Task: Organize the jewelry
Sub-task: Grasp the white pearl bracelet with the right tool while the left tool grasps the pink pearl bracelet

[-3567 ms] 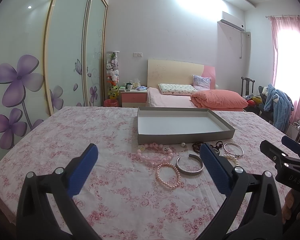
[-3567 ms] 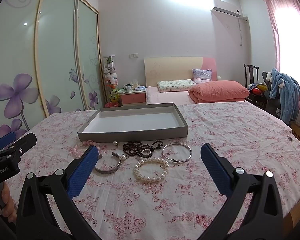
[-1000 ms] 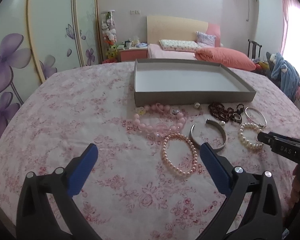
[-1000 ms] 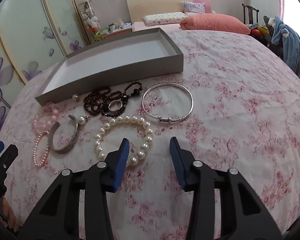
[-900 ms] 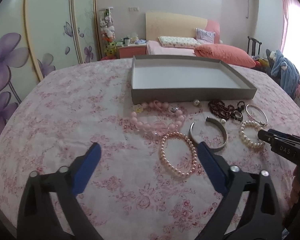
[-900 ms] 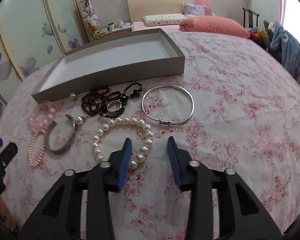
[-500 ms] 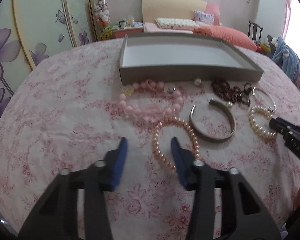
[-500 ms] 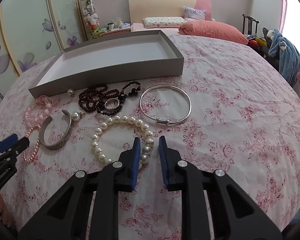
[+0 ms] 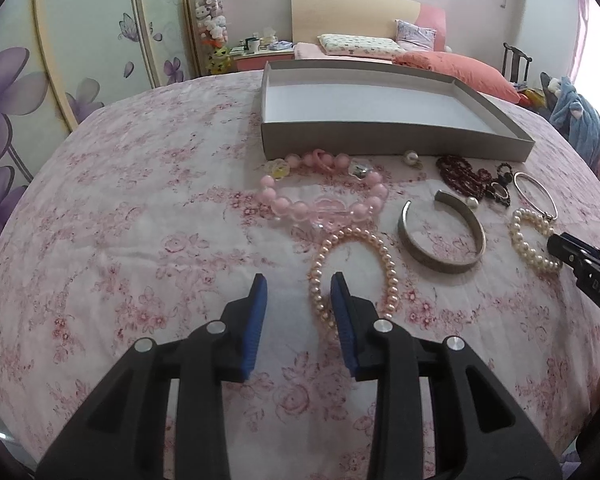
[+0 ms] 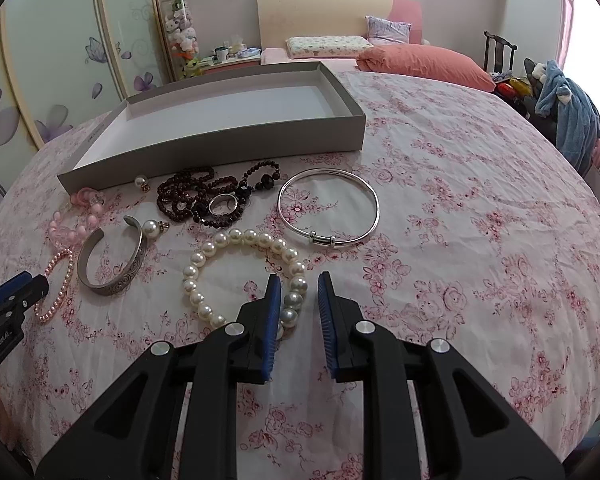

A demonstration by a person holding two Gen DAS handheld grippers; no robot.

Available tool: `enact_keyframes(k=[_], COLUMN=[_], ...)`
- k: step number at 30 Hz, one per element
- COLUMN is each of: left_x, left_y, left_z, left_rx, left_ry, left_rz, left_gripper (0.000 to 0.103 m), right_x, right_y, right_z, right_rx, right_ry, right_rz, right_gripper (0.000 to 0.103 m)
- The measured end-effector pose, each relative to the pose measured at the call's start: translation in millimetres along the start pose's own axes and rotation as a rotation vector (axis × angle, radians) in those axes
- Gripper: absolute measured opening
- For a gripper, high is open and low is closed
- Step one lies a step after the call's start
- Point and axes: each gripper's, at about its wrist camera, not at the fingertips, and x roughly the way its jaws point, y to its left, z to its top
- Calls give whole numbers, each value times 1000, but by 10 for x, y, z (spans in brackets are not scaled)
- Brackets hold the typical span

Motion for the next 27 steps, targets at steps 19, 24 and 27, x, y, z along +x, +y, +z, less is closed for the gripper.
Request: enact_keyframes(k=[19, 24, 27], left_x=[-371, -511, -545], left_y=[104, 34, 11], left_z=[93, 152, 173], left_rx=[-42, -26, -19], left_ry=[-155, -206, -219], left_rz=[-85, -110, -119], left_gripper=[7, 7, 7], right_x=[-437, -547, -599], right_y=[-21, 77, 115], right_z=[165, 201, 194], right_rx=[31, 18, 13], right_ry=[-159, -208, -224], right_rz=[220, 271, 286], right_gripper=[10, 10, 10])
